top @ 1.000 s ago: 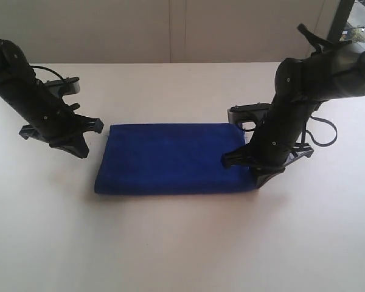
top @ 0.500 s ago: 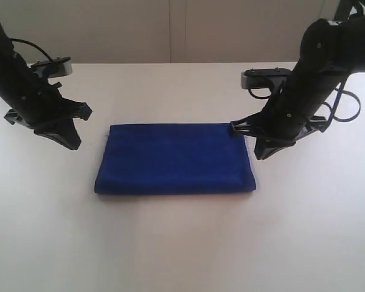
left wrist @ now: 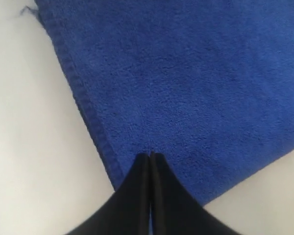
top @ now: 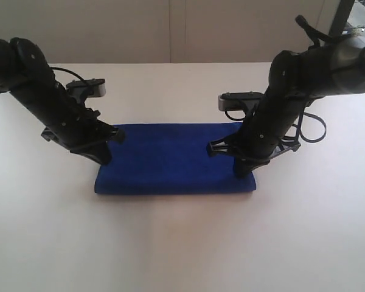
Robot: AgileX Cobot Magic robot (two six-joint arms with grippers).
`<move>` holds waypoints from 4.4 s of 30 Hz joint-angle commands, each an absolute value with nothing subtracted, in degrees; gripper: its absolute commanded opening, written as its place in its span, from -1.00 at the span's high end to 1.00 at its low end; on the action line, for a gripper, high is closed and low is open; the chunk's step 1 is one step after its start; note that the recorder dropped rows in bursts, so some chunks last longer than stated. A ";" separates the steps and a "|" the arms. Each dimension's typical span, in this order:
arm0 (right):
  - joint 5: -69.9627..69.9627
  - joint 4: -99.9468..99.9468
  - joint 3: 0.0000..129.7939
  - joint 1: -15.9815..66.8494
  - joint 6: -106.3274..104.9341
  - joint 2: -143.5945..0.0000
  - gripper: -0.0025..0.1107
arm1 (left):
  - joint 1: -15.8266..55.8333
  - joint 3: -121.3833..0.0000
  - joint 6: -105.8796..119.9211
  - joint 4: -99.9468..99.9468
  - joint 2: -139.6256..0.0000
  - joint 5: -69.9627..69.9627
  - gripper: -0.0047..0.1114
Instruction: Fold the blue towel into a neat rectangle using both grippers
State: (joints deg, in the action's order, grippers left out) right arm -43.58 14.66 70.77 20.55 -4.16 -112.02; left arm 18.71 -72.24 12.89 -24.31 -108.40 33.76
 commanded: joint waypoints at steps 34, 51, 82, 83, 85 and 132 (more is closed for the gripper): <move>-44.81 4.29 70.59 20.48 0.92 -115.09 0.96 | 19.14 -71.79 13.07 -23.46 -113.73 35.74 0.92; -41.14 -0.84 70.59 20.48 6.28 -101.59 0.96 | 19.14 -73.44 13.67 -22.92 -102.23 38.78 0.92; -46.15 0.00 44.07 15.94 4.80 -40.64 0.96 | 7.04 -45.80 7.33 -14.89 -47.68 44.35 0.92; -46.15 0.00 42.74 15.94 4.80 -37.26 0.96 | 7.04 -43.97 7.33 -15.23 -44.93 44.08 0.92; -46.15 0.00 40.46 15.94 4.70 -31.39 0.96 | 7.04 -41.04 7.33 -15.45 -39.71 43.97 0.92; -25.58 -6.12 22.84 2.31 4.71 -10.47 0.96 | 7.04 -29.15 7.54 -14.95 -29.34 24.99 0.92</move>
State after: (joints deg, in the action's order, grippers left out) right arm -25.93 -6.21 23.21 2.72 4.97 -10.76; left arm 7.25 -29.43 7.43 -14.67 -29.78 24.98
